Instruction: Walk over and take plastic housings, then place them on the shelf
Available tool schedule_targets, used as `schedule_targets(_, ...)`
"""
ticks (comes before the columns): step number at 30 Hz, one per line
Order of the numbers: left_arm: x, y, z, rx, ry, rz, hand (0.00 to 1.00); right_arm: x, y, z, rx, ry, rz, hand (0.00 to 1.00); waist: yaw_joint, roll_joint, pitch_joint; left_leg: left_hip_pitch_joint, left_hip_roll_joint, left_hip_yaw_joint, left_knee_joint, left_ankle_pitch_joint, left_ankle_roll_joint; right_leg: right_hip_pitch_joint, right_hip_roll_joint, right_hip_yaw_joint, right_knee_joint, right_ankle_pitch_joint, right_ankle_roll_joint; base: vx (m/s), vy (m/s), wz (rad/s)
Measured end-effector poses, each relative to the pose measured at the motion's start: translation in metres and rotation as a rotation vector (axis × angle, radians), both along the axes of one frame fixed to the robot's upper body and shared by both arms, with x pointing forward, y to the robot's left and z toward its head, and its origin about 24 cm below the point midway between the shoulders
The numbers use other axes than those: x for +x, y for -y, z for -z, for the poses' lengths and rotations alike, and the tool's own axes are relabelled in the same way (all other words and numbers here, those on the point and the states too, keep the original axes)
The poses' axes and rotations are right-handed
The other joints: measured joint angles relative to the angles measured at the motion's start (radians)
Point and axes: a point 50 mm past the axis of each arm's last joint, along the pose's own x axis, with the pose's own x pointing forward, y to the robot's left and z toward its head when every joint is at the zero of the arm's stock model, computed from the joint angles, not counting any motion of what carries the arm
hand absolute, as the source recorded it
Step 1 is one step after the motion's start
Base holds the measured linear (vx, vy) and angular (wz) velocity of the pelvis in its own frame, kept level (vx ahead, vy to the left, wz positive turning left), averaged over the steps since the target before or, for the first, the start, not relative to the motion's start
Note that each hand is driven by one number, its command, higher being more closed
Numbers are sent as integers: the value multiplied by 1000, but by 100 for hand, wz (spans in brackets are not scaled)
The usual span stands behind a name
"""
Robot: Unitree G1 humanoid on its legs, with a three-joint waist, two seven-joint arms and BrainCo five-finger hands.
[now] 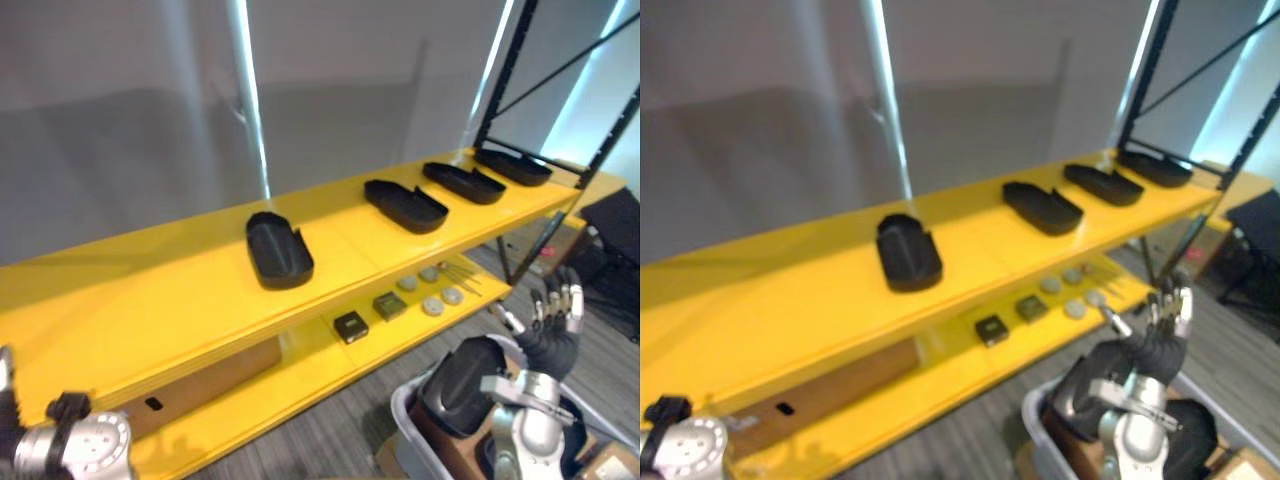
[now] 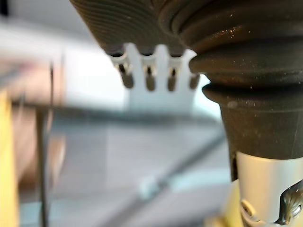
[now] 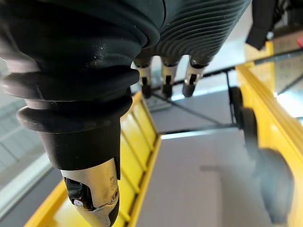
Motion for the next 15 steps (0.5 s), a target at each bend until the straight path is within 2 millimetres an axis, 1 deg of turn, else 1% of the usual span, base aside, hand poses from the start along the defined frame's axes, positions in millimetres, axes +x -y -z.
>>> schedule_targets(1,-8,-6,9,-28,-33,-51,0,0,1,4,6,-14,14,0,9,0,1,-1,0,-13,0,2,0,9,0,-15,-4,0,-1,-2,-12,23)
schedule_targets(2,-11,-9,16,-56,-55,-65,0,0,2,6,11,-23,23,0,12,-1,3,-2,-1,-26,0,3,0,15,0,-22,-5,1,-3,10,-15,33)
schedule_targets(4,-23,-17,53,-235,-161,-79,0,3,2,9,23,-35,42,0,18,-1,7,-14,-3,-49,0,12,-3,20,0,-48,-6,-3,-2,8,-14,30)
schedule_targets(5,-26,-17,62,-286,-182,-67,0,5,2,9,25,-32,39,0,20,-5,10,-14,-2,-50,0,12,-4,21,1,-49,-6,-3,-2,-2,-10,14)
schedule_targets(6,-32,-15,82,-393,-221,-11,0,10,0,7,28,-19,31,0,20,3,21,-15,-1,-51,0,12,-4,21,2,-51,-8,-4,-1,1,-6,6)
schedule_targets(7,-37,-10,100,-497,-243,76,0,12,-1,4,28,-6,31,0,21,-4,23,-19,-1,-52,0,12,-4,21,1,-55,-10,-5,1,4,-6,7)
schedule_targets(8,-39,-6,111,-549,-270,127,0,14,-1,3,28,0,31,0,22,-4,25,-22,-2,-53,0,12,-4,21,1,-58,-12,-5,1,10,-4,11)
schedule_targets(9,-43,0,125,-628,-323,211,0,16,0,1,25,8,28,0,23,-7,26,-30,-2,-56,0,12,-4,17,1,-64,-14,-5,1,24,-1,9)
schedule_targets(11,-54,20,163,-816,-483,391,0,27,-1,-7,2,29,-18,0,24,-19,42,-34,-1,-57,1,12,-4,14,2,-66,-16,-6,2,31,-4,4)
schedule_targets(12,-56,22,167,-837,-497,406,0,28,-2,-8,-2,32,-24,0,25,-21,44,-35,-1,-56,1,12,-4,14,2,-66,-16,-6,2,35,-4,1)
schedule_targets(14,-71,37,192,-992,-579,510,0,35,-4,-15,-27,60,-79,0,30,-35,55,-35,-4,-56,1,5,6,14,0,-67,-11,-8,5,60,-3,1)
schedule_targets(15,-75,41,197,-1029,-580,525,0,37,-5,-17,-26,69,-94,0,31,-36,55,-34,-5,-56,2,5,5,15,-1,-67,-8,-7,8,83,-1,1)
